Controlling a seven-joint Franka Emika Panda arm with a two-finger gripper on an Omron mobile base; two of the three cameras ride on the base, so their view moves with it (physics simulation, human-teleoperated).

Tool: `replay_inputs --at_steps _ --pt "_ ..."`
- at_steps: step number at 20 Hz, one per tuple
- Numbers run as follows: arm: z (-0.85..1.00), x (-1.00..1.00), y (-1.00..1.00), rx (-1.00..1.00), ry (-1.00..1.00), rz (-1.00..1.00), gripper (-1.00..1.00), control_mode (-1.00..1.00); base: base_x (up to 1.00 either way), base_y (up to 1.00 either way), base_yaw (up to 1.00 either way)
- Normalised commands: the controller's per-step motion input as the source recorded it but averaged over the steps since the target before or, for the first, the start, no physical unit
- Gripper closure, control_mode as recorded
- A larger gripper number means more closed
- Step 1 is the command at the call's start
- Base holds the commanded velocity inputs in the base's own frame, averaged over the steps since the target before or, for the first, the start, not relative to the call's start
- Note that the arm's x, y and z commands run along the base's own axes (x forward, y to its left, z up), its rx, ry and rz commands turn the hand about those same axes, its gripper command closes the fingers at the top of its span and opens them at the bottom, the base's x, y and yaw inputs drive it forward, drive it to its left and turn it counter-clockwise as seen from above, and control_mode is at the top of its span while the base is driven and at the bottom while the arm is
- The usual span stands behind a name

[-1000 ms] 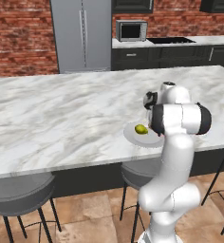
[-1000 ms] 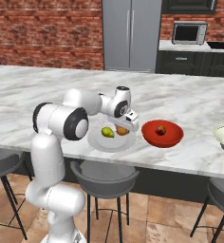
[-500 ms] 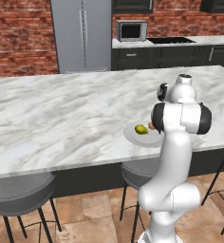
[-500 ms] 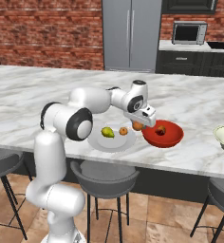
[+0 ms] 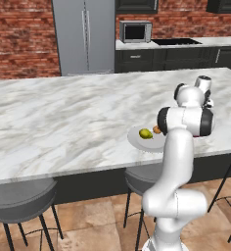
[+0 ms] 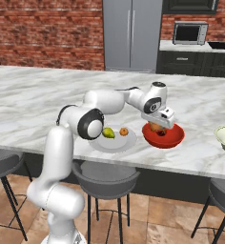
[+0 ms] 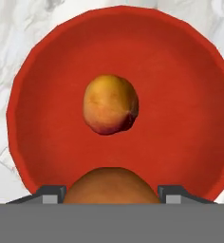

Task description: Take the fruits from the plate on the dining counter and place two fruits in each bowl.

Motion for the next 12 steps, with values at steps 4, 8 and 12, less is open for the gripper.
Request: replay_inputs --at_steps 4,8,12 --pt "-0.29 0.01 -0.44 0.0 0.0 -0.01 1.0 -1.0 0.0 0.0 0.0" --pt "-0.41 -0.06 -0.07 0.0 0.0 0.0 1.0 -1.0 0.0 0.0 0.0" --pt "-0.39 0.06 0.0 0.0 0.0 0.0 1.0 -1.0 0.0 0.0 0.0"
